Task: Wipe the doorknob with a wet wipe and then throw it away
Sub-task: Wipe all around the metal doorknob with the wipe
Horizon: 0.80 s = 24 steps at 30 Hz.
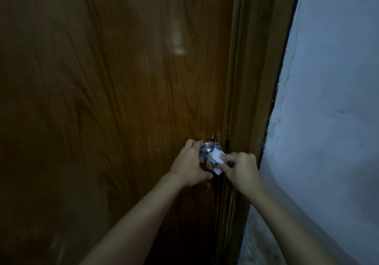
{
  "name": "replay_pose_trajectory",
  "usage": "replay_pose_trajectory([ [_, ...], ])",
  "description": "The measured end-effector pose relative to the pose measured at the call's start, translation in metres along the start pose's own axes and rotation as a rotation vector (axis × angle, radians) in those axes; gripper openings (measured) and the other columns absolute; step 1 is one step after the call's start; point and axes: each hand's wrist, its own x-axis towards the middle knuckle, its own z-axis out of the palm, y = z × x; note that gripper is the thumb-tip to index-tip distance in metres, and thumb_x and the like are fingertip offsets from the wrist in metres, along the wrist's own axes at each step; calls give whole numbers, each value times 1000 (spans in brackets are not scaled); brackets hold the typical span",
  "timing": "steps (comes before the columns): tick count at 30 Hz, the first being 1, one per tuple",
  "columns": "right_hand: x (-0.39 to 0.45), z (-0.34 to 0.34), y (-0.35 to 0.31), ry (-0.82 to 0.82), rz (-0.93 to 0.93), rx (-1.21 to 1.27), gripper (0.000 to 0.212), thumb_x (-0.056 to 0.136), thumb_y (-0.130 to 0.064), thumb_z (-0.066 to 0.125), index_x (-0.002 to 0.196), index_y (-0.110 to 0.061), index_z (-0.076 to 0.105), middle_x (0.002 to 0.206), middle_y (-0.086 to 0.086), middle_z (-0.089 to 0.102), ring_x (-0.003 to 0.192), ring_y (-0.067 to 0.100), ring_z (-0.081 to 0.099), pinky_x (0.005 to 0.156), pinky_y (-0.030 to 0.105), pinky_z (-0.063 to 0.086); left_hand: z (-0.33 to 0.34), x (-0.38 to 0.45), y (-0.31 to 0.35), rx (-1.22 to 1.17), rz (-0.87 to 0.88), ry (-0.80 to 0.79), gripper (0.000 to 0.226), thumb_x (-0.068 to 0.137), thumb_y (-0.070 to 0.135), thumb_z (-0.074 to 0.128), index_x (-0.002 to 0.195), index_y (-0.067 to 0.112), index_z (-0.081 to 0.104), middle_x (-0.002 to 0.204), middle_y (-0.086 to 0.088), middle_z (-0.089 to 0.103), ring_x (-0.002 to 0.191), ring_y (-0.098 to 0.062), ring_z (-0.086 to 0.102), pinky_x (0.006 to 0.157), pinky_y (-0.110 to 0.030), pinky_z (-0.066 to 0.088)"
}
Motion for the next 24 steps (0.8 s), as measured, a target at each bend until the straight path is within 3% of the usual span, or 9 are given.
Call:
replay_pose_trajectory([
  [2, 5, -2, 1, -87, 50, 8, 23, 82, -17, 66, 103, -7, 68, 91, 9, 71, 73, 12, 62, 52, 7, 40, -1, -1, 0, 5, 3, -7, 96, 66, 22, 81, 144, 14, 24, 135, 1, 34, 127, -19, 39, 106, -36, 40],
  [5, 4, 1, 1, -126, 107, -69, 20, 84, -23, 63, 92, -6, 69, 82, 11, 67, 64, 13, 58, 48, 12, 38, -1, -1, 0, 18, 1, -12, 97, 66, 23, 81, 144, 15, 24, 135, 2, 33, 127, -18, 38, 106, -35, 40],
  [8, 3, 4, -2, -68, 11, -110, 26, 85, -16, 62, 109, -7, 63, 107, 13, 67, 92, 19, 62, 75, 21, 48, -1, -1, 0, 26, 3, -20, 98, 66, 24, 81, 144, 14, 23, 135, 2, 33, 128, -19, 38, 106, -35, 40],
  [10, 4, 4, -2, -171, 6, 5, 41, 85, -12, 60, 125, -10, 51, 123, 11, 58, 109, 21, 57, 87, 24, 45, -2, -1, 0, 39, 3, -27, 98, 67, 24, 81, 145, 14, 22, 136, 1, 33, 128, -19, 38, 106, -36, 40],
  [12, 5, 5, 1, -285, 106, 107, 40, 86, -15, 60, 124, -13, 50, 120, 11, 58, 101, 19, 58, 80, 25, 47, -2, -1, 1, 48, 1, -26, 99, 67, 24, 81, 145, 14, 21, 137, 1, 32, 128, -19, 38, 106, -37, 41],
  [15, 3, 7, 4, -218, 177, -11, 29, 84, -25, 62, 108, -9, 60, 100, 12, 65, 84, 19, 63, 71, 31, 54, -2, -1, 0, 57, 7, -22, 99, 66, 24, 81, 145, 15, 21, 137, 2, 32, 128, -19, 38, 106, -36, 41],
  [19, -3, 14, 2, -102, -14, -135, 47, 87, -17, 58, 132, -9, 44, 124, 13, 60, 112, 23, 57, 89, 24, 46, -2, 1, -1, 59, 4, -31, 100, 66, 26, 81, 145, 15, 22, 137, 1, 32, 128, -19, 38, 106, -37, 40],
  [21, -5, 14, 3, -142, -1, -35, 52, 89, -15, 55, 136, -9, 36, 122, 14, 61, 107, 22, 60, 79, 18, 46, -3, 1, -2, 62, 2, -30, 100, 66, 25, 81, 145, 15, 22, 137, 1, 32, 128, -19, 38, 106, -38, 41],
  [24, -9, 14, 8, -157, 48, -57, 45, 92, -20, 50, 133, -7, 39, 111, 15, 66, 95, 21, 65, 75, 26, 54, -2, 1, -2, 71, 6, -29, 100, 66, 25, 82, 144, 16, 22, 137, 2, 31, 128, -19, 38, 106, -38, 41],
])
